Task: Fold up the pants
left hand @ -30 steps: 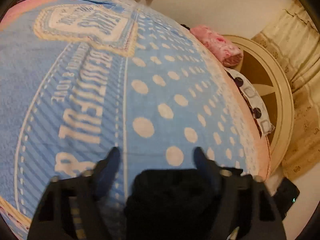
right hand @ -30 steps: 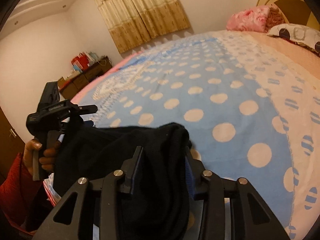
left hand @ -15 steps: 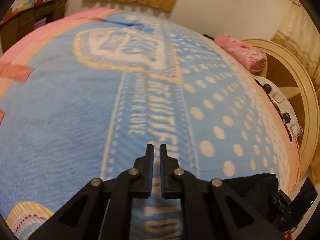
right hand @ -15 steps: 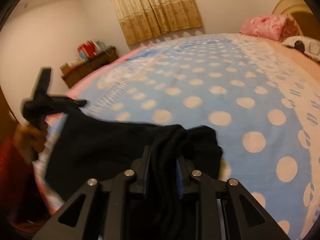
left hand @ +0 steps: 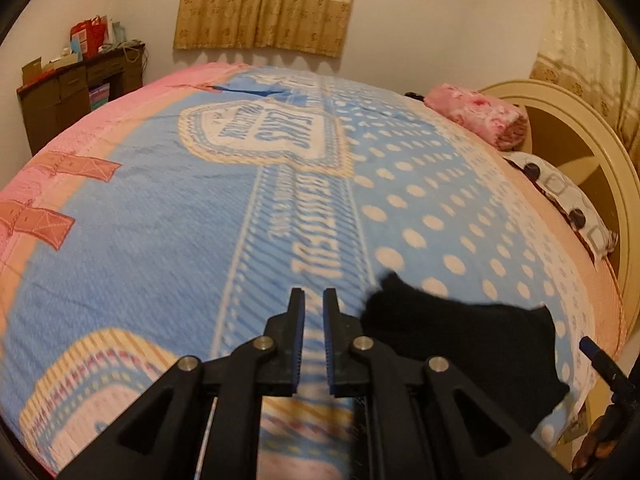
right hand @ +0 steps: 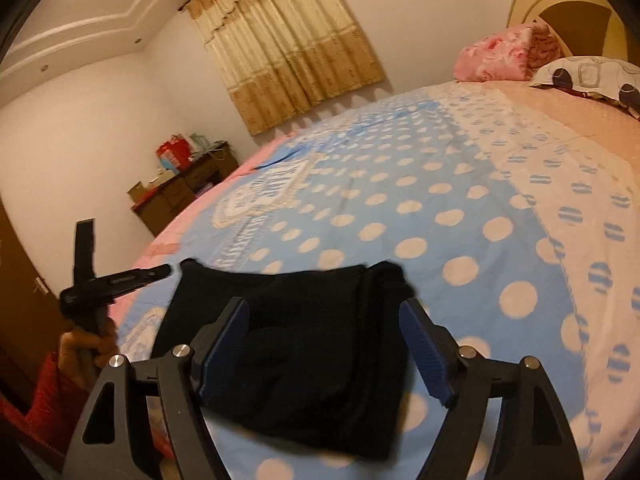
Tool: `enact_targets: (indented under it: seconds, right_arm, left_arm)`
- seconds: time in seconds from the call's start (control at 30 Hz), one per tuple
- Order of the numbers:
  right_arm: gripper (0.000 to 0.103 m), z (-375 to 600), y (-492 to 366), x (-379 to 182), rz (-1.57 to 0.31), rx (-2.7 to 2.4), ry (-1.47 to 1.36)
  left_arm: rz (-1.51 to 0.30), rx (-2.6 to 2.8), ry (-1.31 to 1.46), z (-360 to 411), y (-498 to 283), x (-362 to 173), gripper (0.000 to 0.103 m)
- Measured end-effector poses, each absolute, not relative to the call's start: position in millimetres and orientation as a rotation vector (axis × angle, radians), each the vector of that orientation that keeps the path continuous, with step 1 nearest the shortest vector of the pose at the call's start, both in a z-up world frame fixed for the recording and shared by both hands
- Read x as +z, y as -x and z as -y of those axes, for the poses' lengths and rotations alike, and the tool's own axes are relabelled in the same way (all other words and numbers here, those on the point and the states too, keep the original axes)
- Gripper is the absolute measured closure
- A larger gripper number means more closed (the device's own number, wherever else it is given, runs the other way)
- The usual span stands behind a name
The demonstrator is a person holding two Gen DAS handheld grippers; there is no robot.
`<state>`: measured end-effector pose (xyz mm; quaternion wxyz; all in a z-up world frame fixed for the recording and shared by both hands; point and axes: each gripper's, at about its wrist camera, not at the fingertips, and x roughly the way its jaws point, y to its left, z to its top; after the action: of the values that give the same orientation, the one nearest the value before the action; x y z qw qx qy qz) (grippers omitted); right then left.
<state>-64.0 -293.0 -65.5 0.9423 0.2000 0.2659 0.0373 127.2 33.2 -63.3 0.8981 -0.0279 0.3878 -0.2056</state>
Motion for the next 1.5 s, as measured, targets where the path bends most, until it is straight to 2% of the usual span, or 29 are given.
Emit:
enact_targets:
  seconds: [0.13, 0.17, 0.2, 0.23, 0.3, 0.37, 0.4, 0.53, 0.63, 0.7, 0.77, 0.83, 0.93, 1.1, 1.27, 1.37, 1.43, 1.5]
  right_arm:
    - [0.025, 266.7, 55.6, -85.2, -0.668, 0.052, -0.283]
    - [0.028, 261.1, 53.0, -92.5, -0.696, 0.060, -0.269]
    - [0.042, 254.0, 49.7, -100.1, -0.722, 0.067, -0.245]
    - [0.050, 247.2, 48.6, -105.0, -0.734, 0.038, -0.194]
    - [0.075, 239.8, 48.0, -106.3, -0.737, 0.010, -0.114]
    - [0.087, 244.9, 50.7, -102.2, -0.743, 0.003, -0.122]
    - [0.088, 249.2, 53.9, -100.3, -0.744, -0.007, -0.124]
    - [0.088, 260.2, 61.4, -110.2, -0.766, -0.005, -0.143]
    - [0.083, 265.3, 60.6, -107.2, -0.766, 0.020, -0.190]
    - [0.064, 272.8, 62.1, -99.2, -0.763, 0.007, -0.239]
    - [0.058, 284.4, 68.9, -80.5, -0.690, -0.047, -0.278]
    - [0.058, 285.9, 68.4, -59.0, -0.616, -0.028, -0.270]
    - [0.058, 264.6, 40.5, -31.5, -0.561, 0.140, -0.223]
    - [0.058, 206.6, -38.2, -22.5, -0.631, 0.420, -0.206]
    - [0.058, 137.9, -107.1, -44.5, -0.793, 0.620, -0.073]
    - [0.078, 112.1, -136.3, -74.0, -0.920, 0.611, 0.074]
    - [0.078, 113.0, -152.7, -94.4, -0.974, 0.580, 0.087]
    - [0.076, 126.7, -164.4, -103.7, -0.989, 0.594, -0.039]
  left_arm:
    - [-0.818, -0.469, 0.025, -12.3, -114.5, -69.6, 0.093]
    - [-0.824, -0.470, 0.008, -6.2, -112.5, -72.2, 0.093]
    - [-0.828, -0.464, -0.010, -1.2, -110.4, -74.5, 0.093]
    - [-0.827, -0.455, -0.024, 2.3, -108.3, -76.3, 0.093]
    - [-0.817, -0.428, -0.072, 9.8, -102.4, -78.0, 0.093]
    - [-0.800, -0.422, -0.086, 11.4, -96.9, -74.7, 0.093]
    - [-0.782, -0.421, -0.087, 11.2, -93.1, -71.4, 0.092]
    - [-0.754, -0.373, -0.166, 17.6, -87.7, -75.0, 0.070]
    - [-0.760, -0.363, -0.139, 9.4, -88.6, -75.2, 0.068]
    - [-0.741, -0.348, -0.112, -1.6, -83.9, -68.5, 0.065]
    - [-0.687, -0.348, -0.106, -9.9, -71.2, -59.9, 0.058]
    - [-0.649, -0.368, -0.085, -13.2, -58.8, -55.0, 0.045]
    - [-0.638, -0.491, -0.051, -5.2, -34.0, -59.5, 0.044]
    - [-0.651, -0.511, -0.179, 23.4, -16.0, -87.4, 0.044]
    - [-0.656, -0.520, -0.212, 33.3, -15.8, -102.7, 0.036]
    - [-0.641, -0.505, -0.255, 40.6, -16.9, -108.4, 0.031]
    - [-0.628, -0.484, -0.291, 47.4, -18.6, -112.8, 0.030]
    - [-0.616, -0.478, -0.290, 49.8, -18.4, -114.3, 0.030]
